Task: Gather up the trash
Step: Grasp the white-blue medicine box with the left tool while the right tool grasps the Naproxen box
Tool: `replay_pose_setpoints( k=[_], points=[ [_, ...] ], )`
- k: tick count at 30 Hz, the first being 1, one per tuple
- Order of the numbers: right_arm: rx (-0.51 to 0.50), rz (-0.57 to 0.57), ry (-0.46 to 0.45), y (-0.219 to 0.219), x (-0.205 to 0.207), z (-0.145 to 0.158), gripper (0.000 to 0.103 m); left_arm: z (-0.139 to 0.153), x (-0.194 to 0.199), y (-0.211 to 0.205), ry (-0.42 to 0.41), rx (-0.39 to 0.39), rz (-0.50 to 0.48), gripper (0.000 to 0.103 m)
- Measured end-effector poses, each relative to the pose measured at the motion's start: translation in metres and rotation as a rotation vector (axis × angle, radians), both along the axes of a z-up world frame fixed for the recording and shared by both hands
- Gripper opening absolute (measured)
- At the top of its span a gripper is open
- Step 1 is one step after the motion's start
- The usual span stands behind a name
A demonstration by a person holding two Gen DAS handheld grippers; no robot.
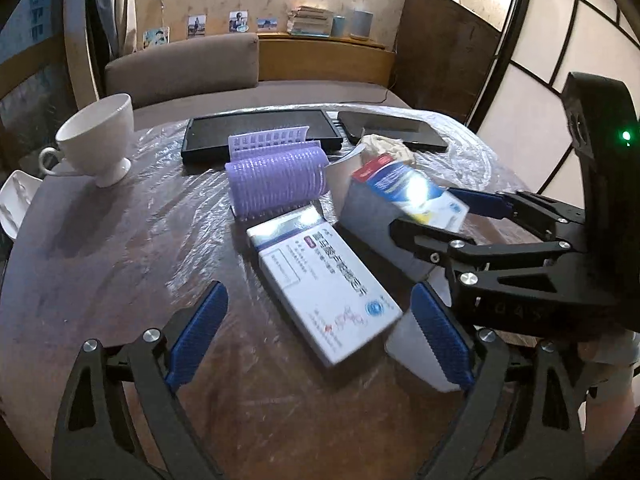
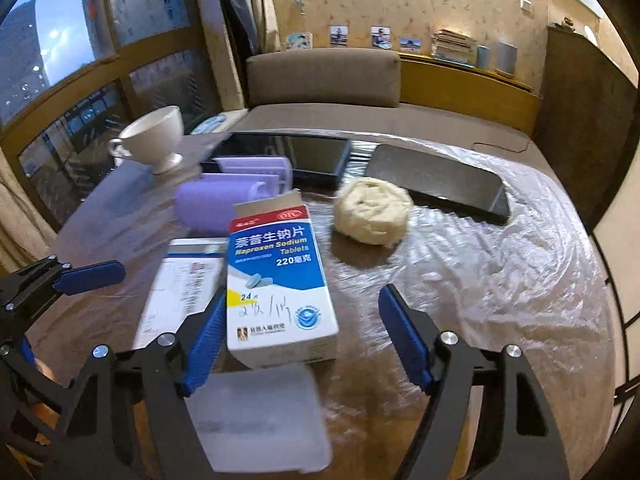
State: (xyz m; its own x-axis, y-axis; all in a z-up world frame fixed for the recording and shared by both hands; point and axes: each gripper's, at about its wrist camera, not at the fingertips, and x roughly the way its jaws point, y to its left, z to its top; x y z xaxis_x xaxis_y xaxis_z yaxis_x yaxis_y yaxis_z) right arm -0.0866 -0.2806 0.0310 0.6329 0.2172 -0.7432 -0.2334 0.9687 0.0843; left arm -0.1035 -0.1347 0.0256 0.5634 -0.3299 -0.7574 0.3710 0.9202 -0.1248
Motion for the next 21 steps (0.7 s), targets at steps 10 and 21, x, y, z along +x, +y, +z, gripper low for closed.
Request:
replay_pose_setpoints(
  k=[10, 21],
  points=[
    [-0.006, 0.046, 0.022, 0.002, 0.025, -0.005, 0.072, -0.008, 0.016, -0.004, 0.025, 0.030, 0.003, 0.078],
    [-0.025, 0.063, 0.029, 0.006, 0.029, -0.008, 0.066, -0.009, 0.019, -0.004, 0.015, 0.049, -0.023, 0.072]
  ],
)
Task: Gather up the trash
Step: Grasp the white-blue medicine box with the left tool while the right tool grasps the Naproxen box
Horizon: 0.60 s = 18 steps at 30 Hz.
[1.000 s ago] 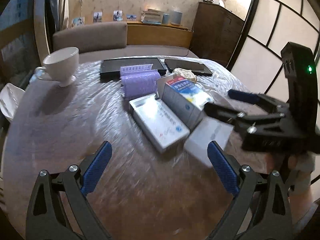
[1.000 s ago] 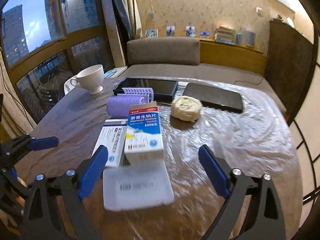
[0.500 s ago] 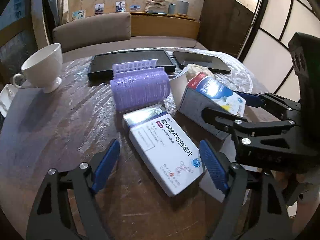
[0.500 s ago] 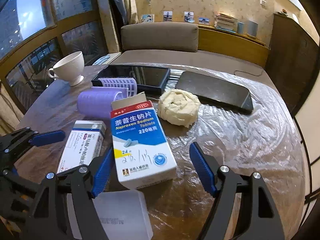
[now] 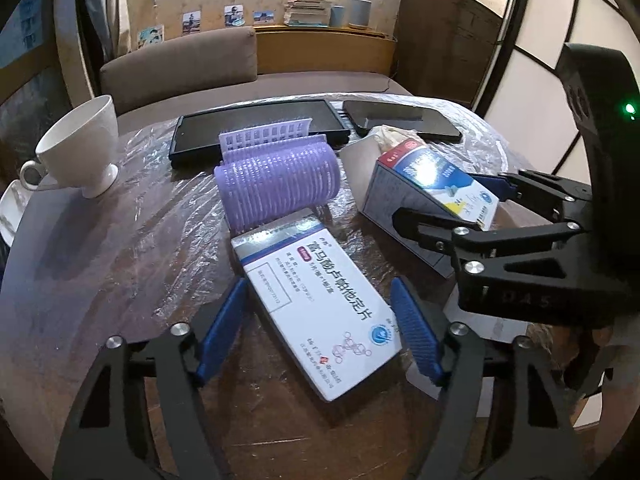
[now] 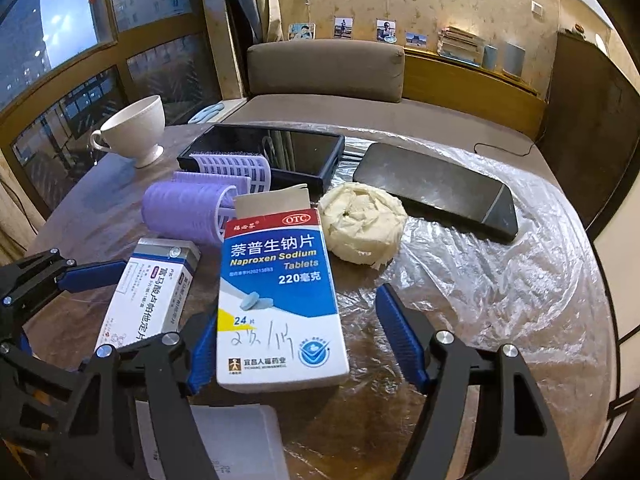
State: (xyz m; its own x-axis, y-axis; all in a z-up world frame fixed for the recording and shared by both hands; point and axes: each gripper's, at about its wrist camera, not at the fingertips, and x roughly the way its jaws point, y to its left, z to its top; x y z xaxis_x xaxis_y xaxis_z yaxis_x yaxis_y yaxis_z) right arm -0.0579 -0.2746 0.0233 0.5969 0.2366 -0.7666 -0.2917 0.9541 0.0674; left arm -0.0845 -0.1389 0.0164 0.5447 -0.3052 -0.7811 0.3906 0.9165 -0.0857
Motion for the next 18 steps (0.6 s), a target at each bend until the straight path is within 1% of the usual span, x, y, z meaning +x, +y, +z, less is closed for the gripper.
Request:
replay_pose_setpoints(
  k=[2, 6, 10, 13, 15, 18],
  points=[
    [-0.011, 0.009, 0.004, 0.003, -0.001, -0.001, 0.066, 0.001, 0.000, 0.000, 0.000, 0.007, -0.001, 0.072],
    [-0.020, 0.009, 0.001, 0.006, -0.004, -0.001, 0.066, 0.001, 0.000, 0.005, 0.045, -0.011, -0.018, 0.072],
    [-0.022, -0.003, -0.003, 0.003, -0.004, 0.000, 0.066, 0.002, -0.001, 0.015, 0.031, 0.020, 0.002, 0.072],
    [-0.014, 0.001, 0.007, 0.002, -0.003, -0.001, 0.066, 0.002, 0.001, 0.019, 0.046, 0.011, 0.009, 0.072],
    [-0.019, 0.008, 0.012, 0.005, -0.002, -0.002, 0.066, 0.001, 0.003, 0.016, 0.045, 0.026, 0.008, 0.072],
    [-0.031, 0.012, 0.018, 0.009, 0.000, -0.004, 0.066, -0.001, 0.004, 0.006, 0.038, 0.071, 0.001, 0.072]
  ],
)
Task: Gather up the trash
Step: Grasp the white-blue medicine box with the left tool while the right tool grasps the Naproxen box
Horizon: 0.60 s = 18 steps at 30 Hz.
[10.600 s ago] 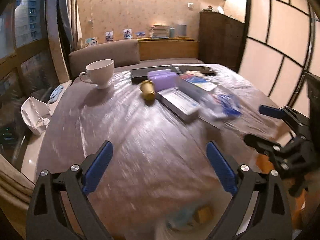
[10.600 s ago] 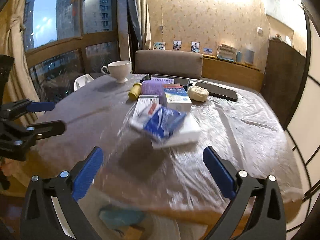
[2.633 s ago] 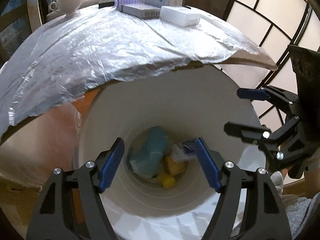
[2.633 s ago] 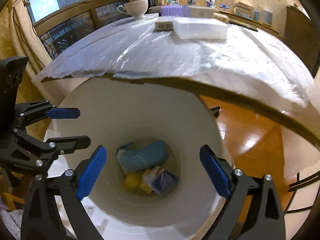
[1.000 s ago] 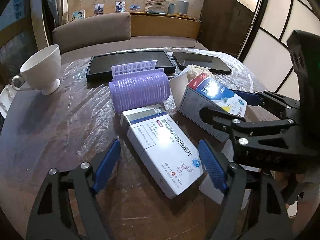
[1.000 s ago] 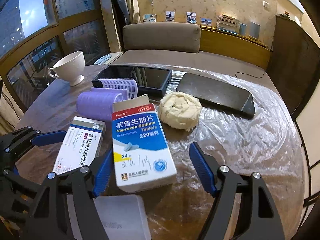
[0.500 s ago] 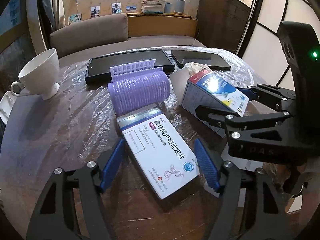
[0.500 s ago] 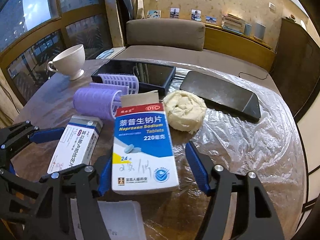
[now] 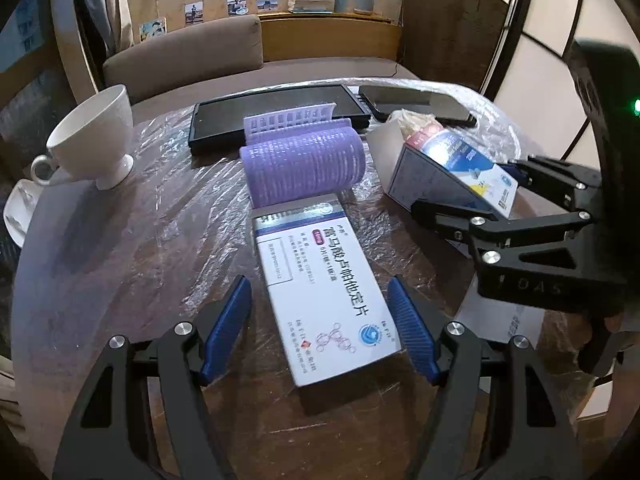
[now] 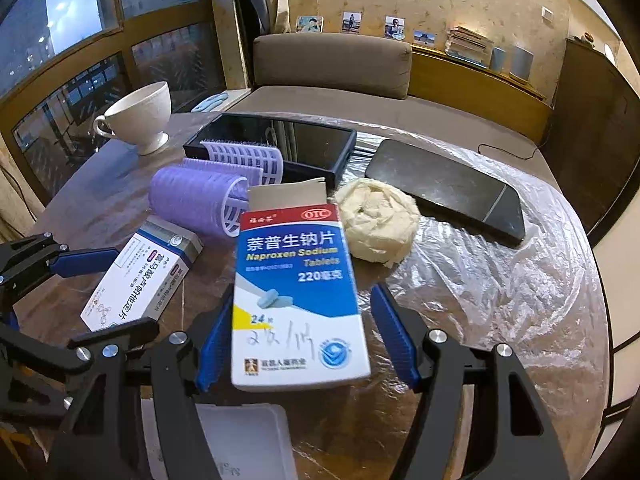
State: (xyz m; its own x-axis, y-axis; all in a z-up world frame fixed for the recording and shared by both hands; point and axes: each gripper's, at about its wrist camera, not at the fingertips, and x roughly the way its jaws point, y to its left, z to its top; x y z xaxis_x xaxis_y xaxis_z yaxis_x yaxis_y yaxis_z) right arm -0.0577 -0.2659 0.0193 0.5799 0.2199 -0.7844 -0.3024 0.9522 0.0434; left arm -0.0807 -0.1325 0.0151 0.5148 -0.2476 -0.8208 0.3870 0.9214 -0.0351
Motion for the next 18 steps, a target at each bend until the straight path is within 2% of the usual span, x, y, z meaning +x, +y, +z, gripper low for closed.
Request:
replay_pose_setpoints(
  k=[3, 13, 15, 16, 18],
  points=[
    [-0.007, -0.002, 0.006, 0.002, 0.002, -0.001, 0.066, -0.003, 0.000, -0.010, -0.019, 0.038, -0.008, 0.072],
    [-0.047, -0.001, 0.011, 0.009, 0.011, -0.002, 0.066, -0.003, 0.013, -0.010, -0.016, 0.036, 0.023, 0.072],
    [-0.052, 0.009, 0.008, 0.010, 0.011, -0.001, 0.059, -0.003, 0.013, -0.011, -0.014, 0.038, 0.020, 0.071],
    [-0.051, 0.015, 0.009, 0.011, 0.010, -0.001, 0.057, -0.002, 0.012, -0.012, -0.019, 0.036, 0.013, 0.065],
    [-0.055, 0.018, 0.006, 0.012, 0.010, -0.001, 0.053, -0.001, 0.010, -0.013, -0.028, 0.036, 0.003, 0.059]
  ],
)
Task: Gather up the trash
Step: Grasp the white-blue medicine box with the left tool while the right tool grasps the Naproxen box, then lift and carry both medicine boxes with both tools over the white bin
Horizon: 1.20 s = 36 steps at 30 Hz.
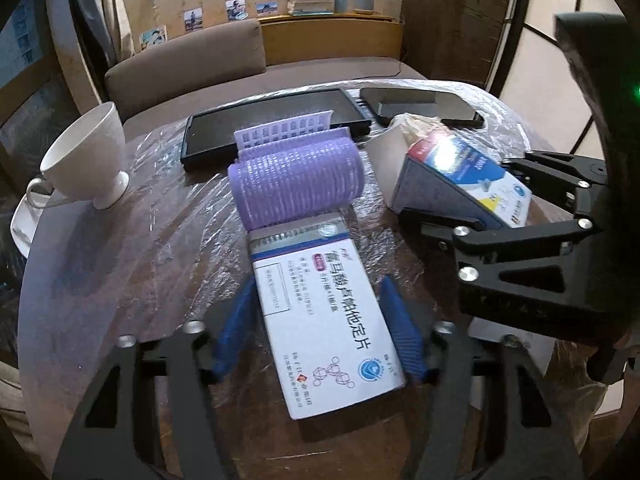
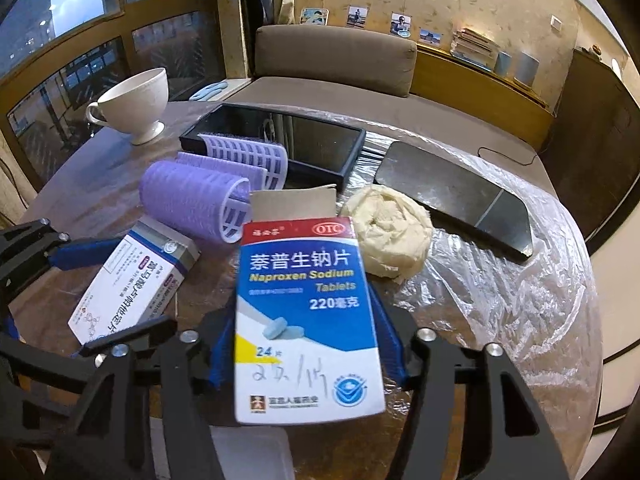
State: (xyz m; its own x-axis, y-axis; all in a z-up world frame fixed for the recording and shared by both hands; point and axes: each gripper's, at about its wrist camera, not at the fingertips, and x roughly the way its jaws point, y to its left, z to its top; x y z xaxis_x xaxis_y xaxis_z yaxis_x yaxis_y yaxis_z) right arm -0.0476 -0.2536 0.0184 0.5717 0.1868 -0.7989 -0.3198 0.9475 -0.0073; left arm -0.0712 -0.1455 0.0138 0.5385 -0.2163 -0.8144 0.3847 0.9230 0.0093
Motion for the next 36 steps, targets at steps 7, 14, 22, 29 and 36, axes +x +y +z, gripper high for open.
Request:
replay_pose_setpoints(
  k=[7, 14, 22, 29, 36],
  points=[
    [0.003, 0.015, -0.008, 0.004, -0.004, 0.001, 0.046, 0.000, -0.010, -0.003, -0.025, 0.011, -0.023, 0.058],
    [0.023, 0.010, -0.029, 0.001, -0.013, 0.007, 0.046, 0.001, -0.012, 0.003, -0.025, -0.019, -0.031, 0.057],
    [0.058, 0.007, -0.037, -0.009, -0.018, 0.016, 0.046, 0.005, -0.012, 0.013, -0.010, -0.060, -0.020, 0.057],
    [0.069, -0.003, -0.036, -0.011, -0.019, 0.014, 0.046, 0.006, -0.014, 0.018, -0.015, -0.069, -0.012, 0.057],
    [0.100, -0.006, -0.069, -0.016, -0.029, 0.024, 0.046, 0.015, -0.019, 0.024, -0.040, -0.086, -0.009, 0.056]
  ],
)
